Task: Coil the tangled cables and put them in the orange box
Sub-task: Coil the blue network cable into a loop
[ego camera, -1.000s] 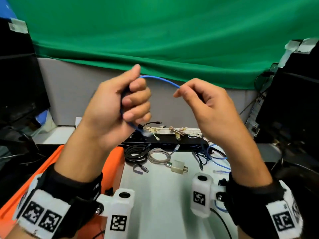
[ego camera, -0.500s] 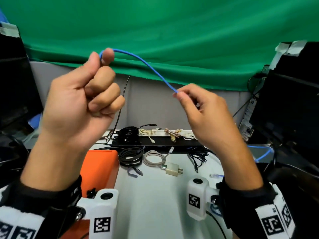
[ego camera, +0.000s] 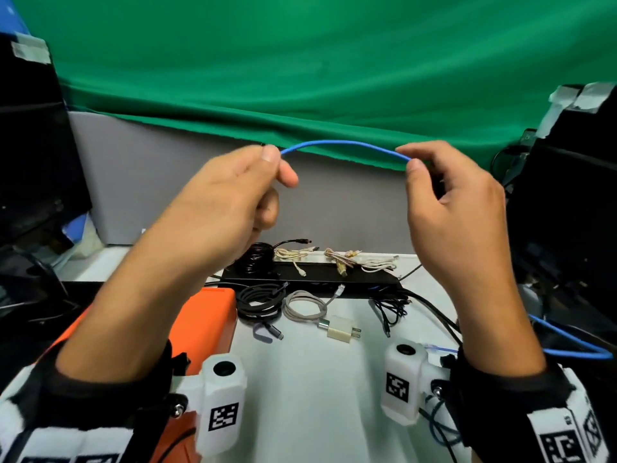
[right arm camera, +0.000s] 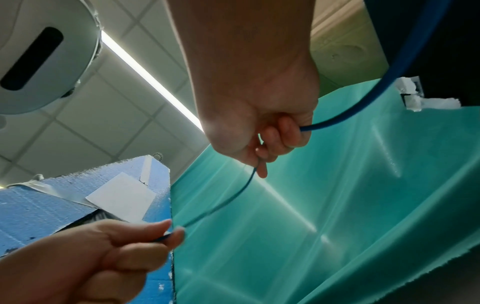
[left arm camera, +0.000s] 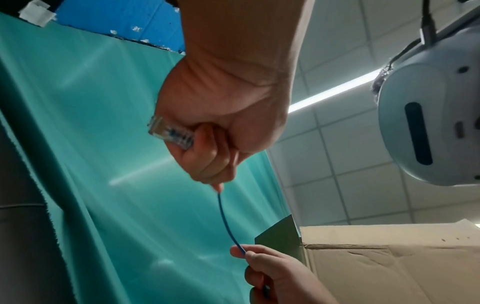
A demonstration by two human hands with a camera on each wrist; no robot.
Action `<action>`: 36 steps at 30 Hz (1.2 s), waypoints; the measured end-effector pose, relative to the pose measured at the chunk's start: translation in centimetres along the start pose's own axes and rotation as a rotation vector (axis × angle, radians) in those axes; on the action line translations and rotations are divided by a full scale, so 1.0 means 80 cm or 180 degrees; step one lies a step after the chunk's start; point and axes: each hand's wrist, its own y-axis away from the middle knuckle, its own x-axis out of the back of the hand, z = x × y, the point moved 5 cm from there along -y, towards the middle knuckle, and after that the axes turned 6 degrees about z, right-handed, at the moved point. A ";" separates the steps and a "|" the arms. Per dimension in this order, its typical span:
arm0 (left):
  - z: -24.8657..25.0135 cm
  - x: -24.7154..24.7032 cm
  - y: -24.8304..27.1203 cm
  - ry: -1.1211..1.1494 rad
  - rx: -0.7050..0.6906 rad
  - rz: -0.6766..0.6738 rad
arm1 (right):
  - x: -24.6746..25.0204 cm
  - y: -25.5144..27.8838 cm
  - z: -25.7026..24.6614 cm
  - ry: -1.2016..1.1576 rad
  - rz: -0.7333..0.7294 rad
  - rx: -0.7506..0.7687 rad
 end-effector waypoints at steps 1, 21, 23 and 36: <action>0.006 0.000 0.002 0.0250 -0.0111 -0.0007 | 0.000 -0.001 0.002 -0.0006 -0.0013 -0.0006; -0.007 -0.038 0.034 0.0217 -0.0040 -0.2206 | 0.026 0.022 -0.046 -0.1606 -0.2219 -0.0083; 0.001 -0.042 0.039 0.1130 -0.0019 -0.2438 | 0.041 0.011 -0.045 -0.2003 -0.1694 -0.0028; 0.026 -0.013 0.009 0.3252 -0.0390 -0.0599 | -0.042 0.046 -0.040 -0.0039 -0.2494 0.0114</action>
